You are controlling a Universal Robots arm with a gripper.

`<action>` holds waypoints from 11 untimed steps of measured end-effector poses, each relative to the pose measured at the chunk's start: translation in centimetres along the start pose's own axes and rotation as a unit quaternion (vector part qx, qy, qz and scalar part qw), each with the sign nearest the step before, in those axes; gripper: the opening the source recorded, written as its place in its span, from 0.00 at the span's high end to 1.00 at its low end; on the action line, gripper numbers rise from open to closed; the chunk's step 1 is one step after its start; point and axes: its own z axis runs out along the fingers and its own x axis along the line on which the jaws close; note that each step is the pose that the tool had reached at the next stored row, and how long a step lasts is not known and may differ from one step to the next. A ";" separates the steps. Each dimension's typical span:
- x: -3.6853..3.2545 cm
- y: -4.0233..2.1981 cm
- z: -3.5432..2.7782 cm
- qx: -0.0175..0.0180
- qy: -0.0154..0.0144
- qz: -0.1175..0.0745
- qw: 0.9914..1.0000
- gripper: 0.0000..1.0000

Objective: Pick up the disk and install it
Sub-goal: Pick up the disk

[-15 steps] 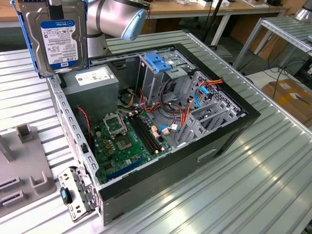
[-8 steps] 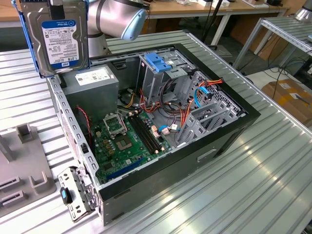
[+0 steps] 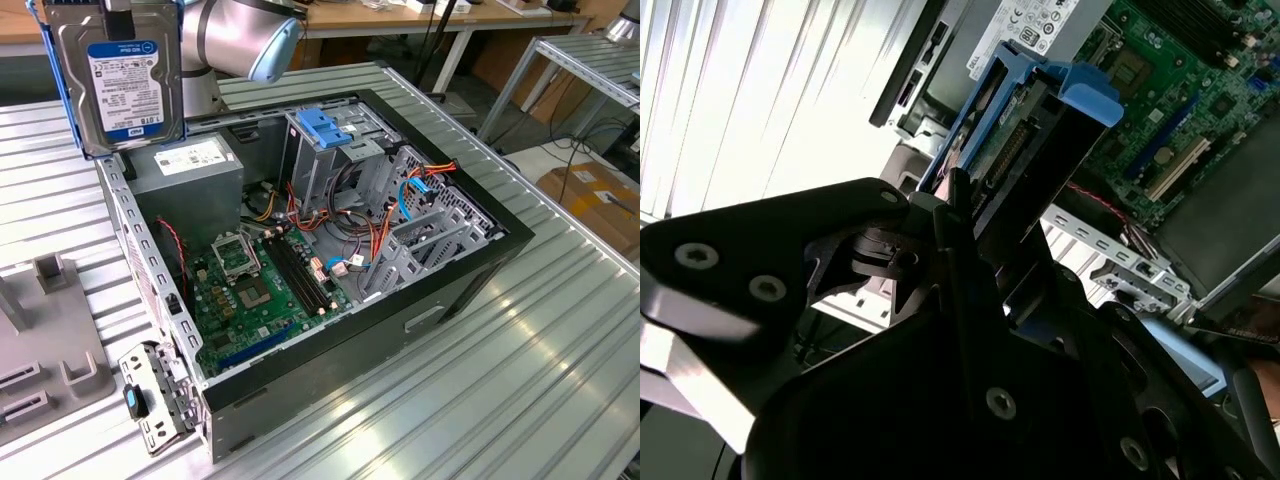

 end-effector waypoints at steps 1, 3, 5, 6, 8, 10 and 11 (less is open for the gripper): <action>0.00 -0.02 0.00 0.000 0.000 0.000 1.000 0.65; 0.00 -0.03 0.00 0.000 0.000 0.000 1.000 0.65; 0.00 -0.04 0.00 0.000 0.000 0.000 1.000 0.65; 0.00 -0.05 0.00 0.000 0.000 0.000 1.000 0.65; 0.00 -0.08 0.00 0.000 0.000 0.000 1.000 0.65; 0.00 -0.09 0.00 0.000 0.000 0.000 1.000 0.65; 0.00 -0.11 0.00 0.000 0.000 0.000 1.000 0.65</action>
